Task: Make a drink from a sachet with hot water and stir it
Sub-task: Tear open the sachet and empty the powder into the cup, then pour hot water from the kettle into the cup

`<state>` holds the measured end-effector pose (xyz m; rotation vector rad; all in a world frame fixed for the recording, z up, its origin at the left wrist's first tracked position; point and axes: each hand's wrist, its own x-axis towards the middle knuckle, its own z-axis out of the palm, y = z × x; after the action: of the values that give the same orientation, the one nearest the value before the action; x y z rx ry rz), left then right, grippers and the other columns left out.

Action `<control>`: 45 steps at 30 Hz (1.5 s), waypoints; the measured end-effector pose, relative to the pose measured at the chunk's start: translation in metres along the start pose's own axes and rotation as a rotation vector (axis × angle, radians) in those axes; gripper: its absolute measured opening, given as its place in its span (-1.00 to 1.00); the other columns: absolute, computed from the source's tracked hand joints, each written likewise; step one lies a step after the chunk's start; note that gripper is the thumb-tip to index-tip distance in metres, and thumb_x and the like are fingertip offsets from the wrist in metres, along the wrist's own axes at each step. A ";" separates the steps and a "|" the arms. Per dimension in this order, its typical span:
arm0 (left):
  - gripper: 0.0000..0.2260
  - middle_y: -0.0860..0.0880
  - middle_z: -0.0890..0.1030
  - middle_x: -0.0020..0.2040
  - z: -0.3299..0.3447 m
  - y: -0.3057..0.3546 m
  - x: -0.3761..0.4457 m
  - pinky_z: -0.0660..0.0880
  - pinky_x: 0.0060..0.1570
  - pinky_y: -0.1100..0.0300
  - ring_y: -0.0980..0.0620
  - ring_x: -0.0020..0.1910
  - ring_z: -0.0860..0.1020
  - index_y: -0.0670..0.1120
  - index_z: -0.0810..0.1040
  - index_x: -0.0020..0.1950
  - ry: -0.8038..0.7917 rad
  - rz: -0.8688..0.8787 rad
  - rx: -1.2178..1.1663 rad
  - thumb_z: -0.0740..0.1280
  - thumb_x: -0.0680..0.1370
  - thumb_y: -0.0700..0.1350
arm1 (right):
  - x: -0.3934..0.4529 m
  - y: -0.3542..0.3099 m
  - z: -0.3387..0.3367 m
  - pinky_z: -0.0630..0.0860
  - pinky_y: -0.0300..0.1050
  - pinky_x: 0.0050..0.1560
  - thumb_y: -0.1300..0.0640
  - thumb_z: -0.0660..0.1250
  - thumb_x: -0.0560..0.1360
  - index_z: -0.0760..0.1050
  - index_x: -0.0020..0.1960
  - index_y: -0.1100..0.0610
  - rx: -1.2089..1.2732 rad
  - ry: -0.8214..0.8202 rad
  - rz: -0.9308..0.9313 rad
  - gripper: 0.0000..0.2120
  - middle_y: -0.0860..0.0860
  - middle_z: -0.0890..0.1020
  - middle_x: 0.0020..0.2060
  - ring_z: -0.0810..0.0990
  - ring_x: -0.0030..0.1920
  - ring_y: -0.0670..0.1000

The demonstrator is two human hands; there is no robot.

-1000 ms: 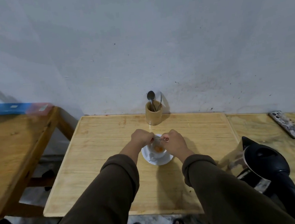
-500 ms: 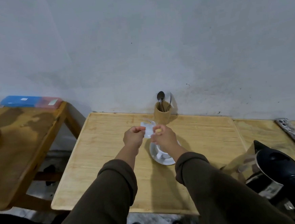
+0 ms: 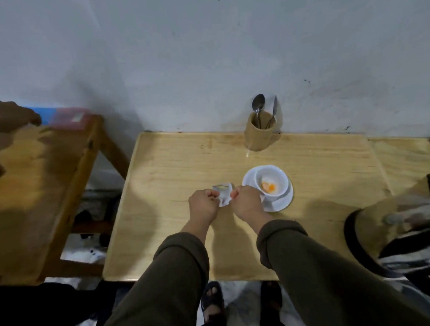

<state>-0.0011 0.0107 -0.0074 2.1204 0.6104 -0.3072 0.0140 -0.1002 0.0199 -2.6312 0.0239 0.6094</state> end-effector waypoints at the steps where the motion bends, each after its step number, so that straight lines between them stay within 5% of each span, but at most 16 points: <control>1: -0.75 -0.09 0.69 0.13 0.003 -0.002 0.004 0.40 -0.01 0.35 -0.05 0.19 0.60 -0.11 0.68 0.13 0.000 0.006 0.014 0.29 0.52 -0.18 | 0.001 0.000 0.001 0.42 0.02 0.25 0.26 0.16 0.54 0.53 0.16 0.25 -0.065 -0.005 -0.014 -0.74 0.18 0.59 0.16 0.52 0.21 0.18; 3: -0.77 -0.14 0.70 0.06 0.008 -0.006 0.011 0.35 -0.13 0.36 -0.08 0.12 0.62 -0.15 0.69 0.09 -0.016 0.006 0.028 0.32 0.50 -0.19 | 0.002 0.001 0.004 0.40 0.02 0.22 0.23 0.15 0.55 0.53 0.14 0.22 -0.125 -0.013 -0.024 -0.74 0.15 0.59 0.16 0.52 0.20 0.17; 7: -0.73 -0.18 0.65 0.13 0.016 -0.013 0.020 0.47 0.11 0.15 -0.13 0.16 0.59 -0.20 0.64 0.15 -0.050 0.034 0.097 0.35 0.49 -0.16 | 0.001 0.003 0.005 0.44 0.03 0.22 0.22 0.14 0.56 0.54 0.15 0.24 -0.129 -0.004 -0.040 -0.73 0.15 0.60 0.14 0.56 0.15 0.17; 11: -0.74 -0.19 0.63 0.12 0.024 -0.011 0.016 0.49 0.07 0.12 -0.14 0.11 0.60 -0.20 0.65 0.10 -0.012 0.065 0.141 0.33 0.49 -0.12 | -0.001 0.003 -0.001 0.45 -0.03 0.15 0.22 0.16 0.55 0.57 0.13 0.26 -0.004 0.052 -0.024 -0.73 0.18 0.62 0.11 0.57 0.12 0.18; 17: -0.56 -0.14 0.33 0.39 0.037 -0.002 -0.005 0.43 0.23 0.04 -0.14 0.32 0.41 -0.14 0.37 0.40 0.055 0.052 0.100 0.29 0.52 -0.12 | -0.016 0.011 -0.026 0.48 -0.11 0.04 0.22 0.24 0.51 0.59 0.07 0.24 0.245 0.250 -0.058 -0.78 0.16 0.68 0.00 0.62 0.01 0.13; 21: -0.50 -0.14 0.29 0.41 0.060 0.003 -0.031 0.42 0.25 -0.01 -0.16 0.35 0.37 -0.13 0.27 0.44 0.094 0.017 0.099 0.28 0.51 -0.12 | -0.038 0.030 -0.057 0.45 -0.13 0.13 0.24 0.24 0.50 0.57 0.14 0.21 0.301 0.349 -0.141 -0.75 0.13 0.62 0.11 0.59 0.09 0.11; 28: -0.50 -0.15 0.27 0.43 0.124 0.026 -0.098 0.34 0.32 -0.07 -0.16 0.42 0.29 -0.14 0.22 0.46 0.051 -0.055 0.190 0.24 0.55 -0.09 | -0.102 0.109 -0.115 0.41 -0.23 -0.04 0.22 0.27 0.49 0.57 0.13 0.17 0.317 0.591 -0.221 -0.77 0.08 0.54 0.11 0.57 0.00 0.06; 32: -0.59 -0.07 0.23 0.44 0.164 0.042 -0.125 0.29 0.36 -0.02 -0.09 0.43 0.26 -0.11 0.33 0.37 -0.041 -0.054 0.320 0.22 0.53 -0.07 | -0.144 0.166 -0.139 0.45 0.01 0.13 0.18 0.29 0.46 0.60 0.07 0.16 0.169 0.810 -0.199 -0.79 0.12 0.53 0.09 0.50 0.13 0.12; 37: -0.40 -0.06 -0.05 0.58 0.199 0.055 -0.143 0.10 0.48 -0.12 -0.11 0.57 -0.08 -0.10 0.07 0.55 -0.122 -0.100 0.439 0.21 0.55 -0.09 | -0.184 0.225 -0.154 0.27 0.10 0.20 0.11 0.28 0.45 0.58 0.03 0.08 -0.021 0.935 -0.025 -0.81 0.09 0.49 0.15 0.39 0.23 0.11; 45: -0.40 -0.14 -0.04 0.58 0.203 0.065 -0.151 0.10 0.48 -0.16 -0.19 0.56 -0.06 -0.16 0.05 0.55 -0.187 -0.134 0.500 0.19 0.56 -0.08 | -0.215 0.268 -0.154 0.49 0.02 0.06 0.22 0.32 0.42 0.31 0.35 0.06 0.091 0.854 0.040 -0.49 0.13 0.37 0.25 0.40 0.21 0.14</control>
<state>-0.0940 -0.2335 -0.0155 2.4874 0.6111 -0.7932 -0.1465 -0.4244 0.1245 -2.5976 0.3474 -0.5206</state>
